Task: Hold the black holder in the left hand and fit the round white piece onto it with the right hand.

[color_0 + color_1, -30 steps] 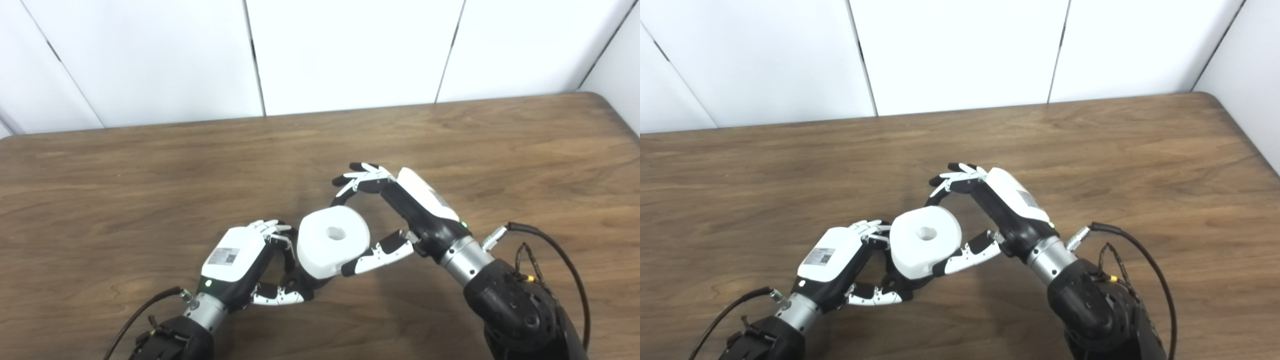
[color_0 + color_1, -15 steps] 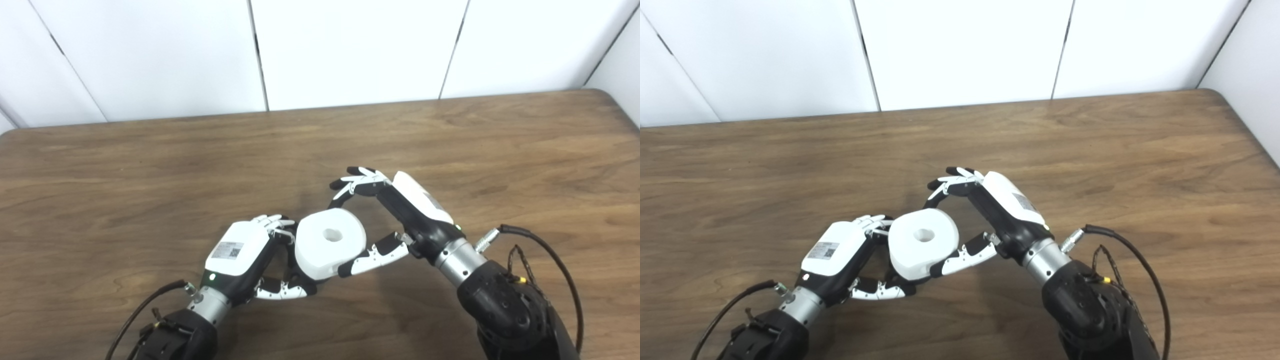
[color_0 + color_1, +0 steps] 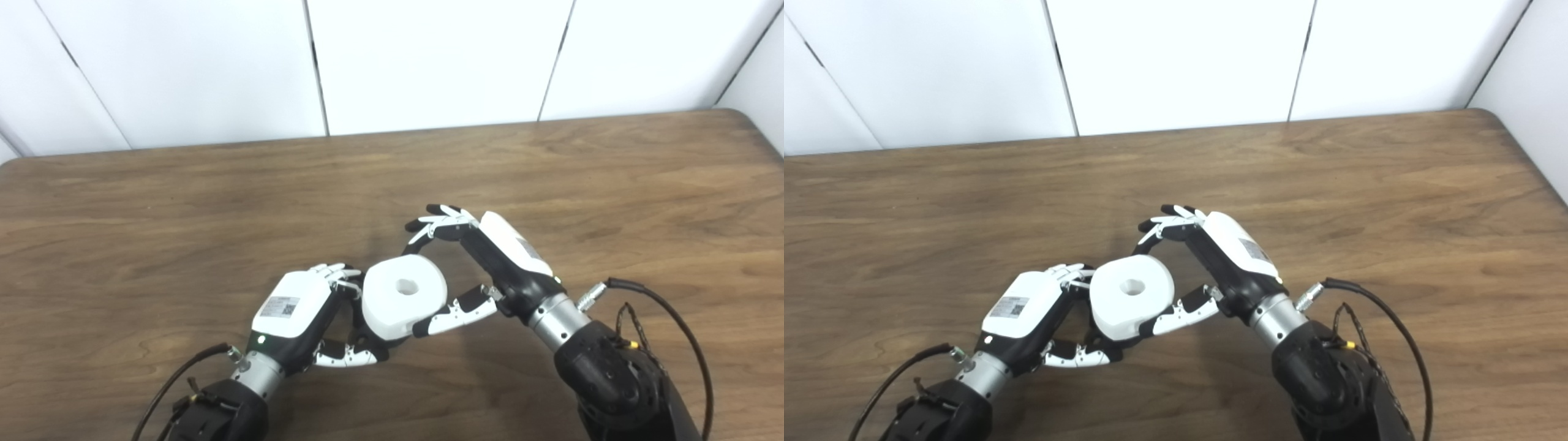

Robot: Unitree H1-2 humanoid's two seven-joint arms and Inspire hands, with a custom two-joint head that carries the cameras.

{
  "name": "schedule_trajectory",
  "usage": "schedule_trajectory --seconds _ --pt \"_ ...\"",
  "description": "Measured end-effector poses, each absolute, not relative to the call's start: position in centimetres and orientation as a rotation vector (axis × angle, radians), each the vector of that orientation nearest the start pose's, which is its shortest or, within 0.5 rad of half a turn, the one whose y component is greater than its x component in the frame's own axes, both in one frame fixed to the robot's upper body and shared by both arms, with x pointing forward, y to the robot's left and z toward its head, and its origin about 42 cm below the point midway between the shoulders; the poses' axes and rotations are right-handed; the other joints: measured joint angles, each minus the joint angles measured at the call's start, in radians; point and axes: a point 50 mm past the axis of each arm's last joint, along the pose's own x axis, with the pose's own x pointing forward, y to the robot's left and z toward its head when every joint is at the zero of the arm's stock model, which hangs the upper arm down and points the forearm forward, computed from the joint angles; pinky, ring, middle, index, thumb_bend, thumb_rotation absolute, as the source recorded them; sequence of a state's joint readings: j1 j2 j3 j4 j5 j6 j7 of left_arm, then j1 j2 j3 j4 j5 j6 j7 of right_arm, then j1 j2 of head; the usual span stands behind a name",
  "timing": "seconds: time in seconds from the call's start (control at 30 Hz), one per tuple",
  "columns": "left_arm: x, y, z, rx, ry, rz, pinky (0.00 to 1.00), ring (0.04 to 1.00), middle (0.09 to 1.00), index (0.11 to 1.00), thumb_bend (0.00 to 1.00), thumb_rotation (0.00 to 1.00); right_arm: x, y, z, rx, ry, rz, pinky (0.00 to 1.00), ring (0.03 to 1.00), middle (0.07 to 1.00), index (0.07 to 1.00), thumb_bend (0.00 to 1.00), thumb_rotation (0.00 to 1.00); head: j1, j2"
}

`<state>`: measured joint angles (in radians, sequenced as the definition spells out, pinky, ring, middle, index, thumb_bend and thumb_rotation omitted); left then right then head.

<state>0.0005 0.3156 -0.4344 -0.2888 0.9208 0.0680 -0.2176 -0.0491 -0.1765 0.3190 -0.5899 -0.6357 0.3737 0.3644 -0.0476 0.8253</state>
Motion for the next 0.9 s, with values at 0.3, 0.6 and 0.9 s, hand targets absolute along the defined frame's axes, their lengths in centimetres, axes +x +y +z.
schedule_trajectory --seconds 0.3,0.6,0.9 --pt "25.0 17.9 14.0 1.199 -0.234 -0.503 0.87 0.872 0.81 0.491 0.51 0.06 25.1 -16.0 21.5 -0.77 -0.223 0.388 1.0 0.932 0.805 0.482 0.53 0.14 0.003 0.008" --pt "25.0 17.8 14.2 1.204 -0.233 -0.504 0.87 0.875 0.813 0.491 0.51 0.05 24.8 -15.5 21.2 -0.782 -0.262 0.386 1.0 0.92 0.799 0.482 0.53 0.14 0.005 0.011" --pt "25.0 17.8 14.2 1.207 -0.234 -0.503 0.88 0.875 0.813 0.491 0.51 0.06 24.9 -15.5 21.0 -0.784 -0.272 0.382 1.0 0.918 0.8 0.482 0.53 0.14 0.008 0.014"
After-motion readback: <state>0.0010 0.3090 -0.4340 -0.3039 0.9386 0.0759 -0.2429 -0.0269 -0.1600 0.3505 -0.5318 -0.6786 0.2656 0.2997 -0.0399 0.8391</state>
